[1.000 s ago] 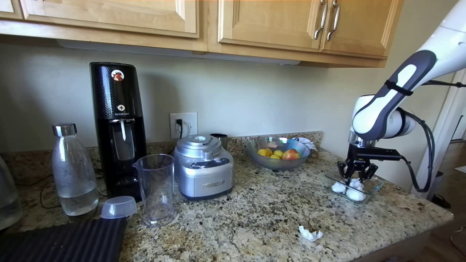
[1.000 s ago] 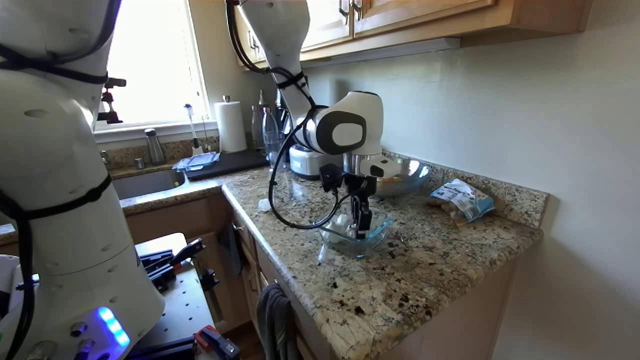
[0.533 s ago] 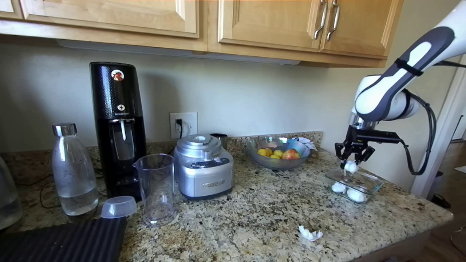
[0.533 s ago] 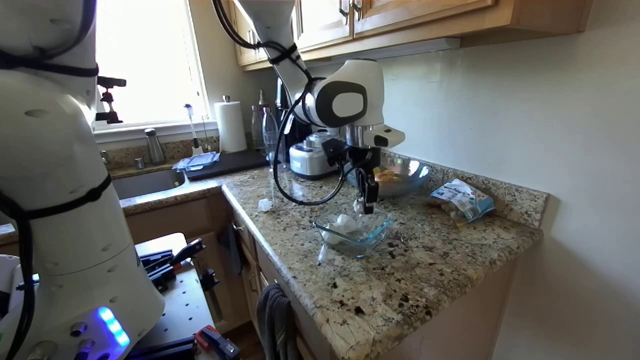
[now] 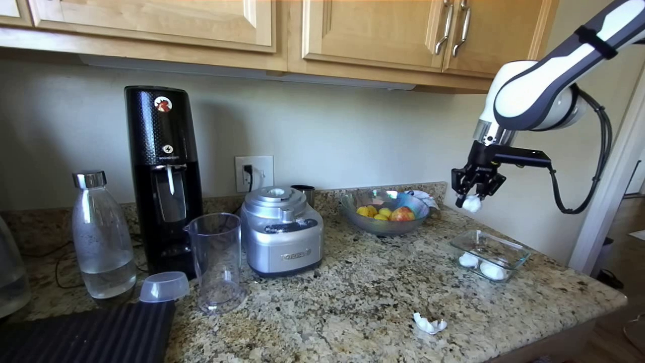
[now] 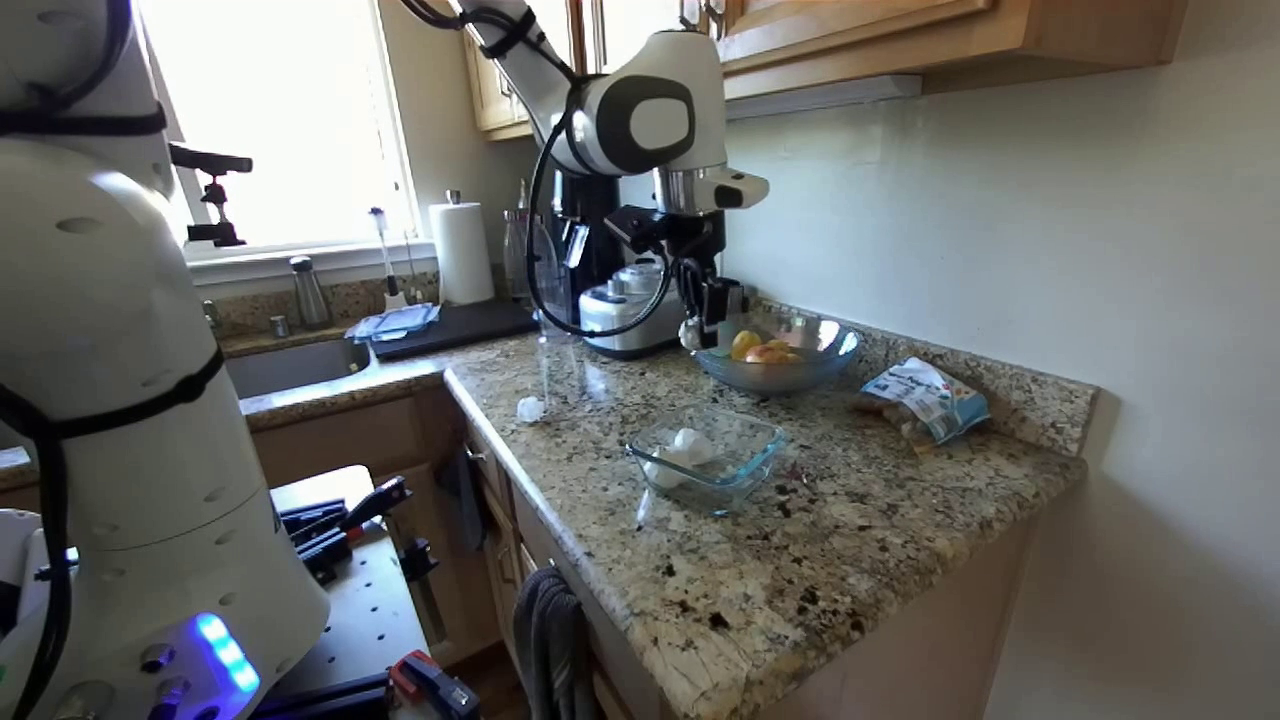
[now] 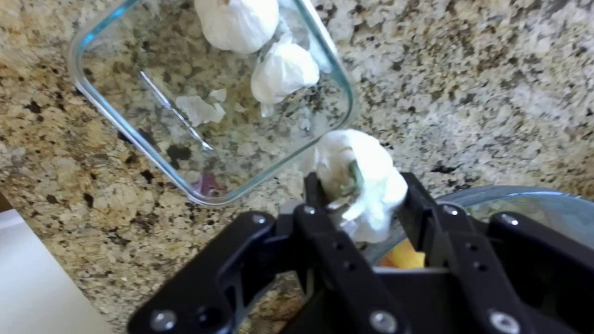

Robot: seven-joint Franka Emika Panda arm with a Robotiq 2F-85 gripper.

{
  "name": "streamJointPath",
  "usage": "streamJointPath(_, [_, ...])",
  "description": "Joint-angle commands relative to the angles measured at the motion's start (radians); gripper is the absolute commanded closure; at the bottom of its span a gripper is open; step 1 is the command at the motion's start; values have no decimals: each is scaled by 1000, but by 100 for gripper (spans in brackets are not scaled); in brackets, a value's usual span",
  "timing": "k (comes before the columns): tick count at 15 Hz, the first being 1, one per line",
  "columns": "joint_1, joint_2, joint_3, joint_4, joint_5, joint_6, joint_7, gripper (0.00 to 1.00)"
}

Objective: Pick up the three cloves of garlic from the glass bowl and put them on the countertop

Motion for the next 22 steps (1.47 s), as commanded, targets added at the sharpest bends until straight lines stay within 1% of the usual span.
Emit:
streamJointPath(1, [38, -3, 53, -15, -20, 28, -24, 82])
streamJointPath(4, [75, 55, 93, 2, -45, 50, -23, 82])
streamJointPath(7, [115, 121, 109, 12, -98, 89, -19, 82])
streamJointPath(11, [202, 242, 57, 48, -285, 171, 50, 82])
streamJointPath(12, [223, 267, 41, 61, -313, 178, 60, 82])
streamJointPath(14, [264, 310, 8, 86, -353, 188, 84, 82])
streamJointPath(16, [290, 333, -10, 105, -357, 184, 81, 82])
streamJointPath(17, [300, 341, -16, 112, -354, 185, 78, 80])
streamJointPath(18, [301, 340, -15, 115, -344, 179, 65, 37])
streamJointPath(19, [304, 336, -17, 115, -340, 179, 60, 33])
streamJointPath(20, [305, 322, -18, 111, -337, 172, 59, 31])
streamJointPath(21, [288, 301, -4, 102, -317, 167, 38, 26])
streamJointPath(22, [270, 277, 13, 96, -292, 149, 17, 19])
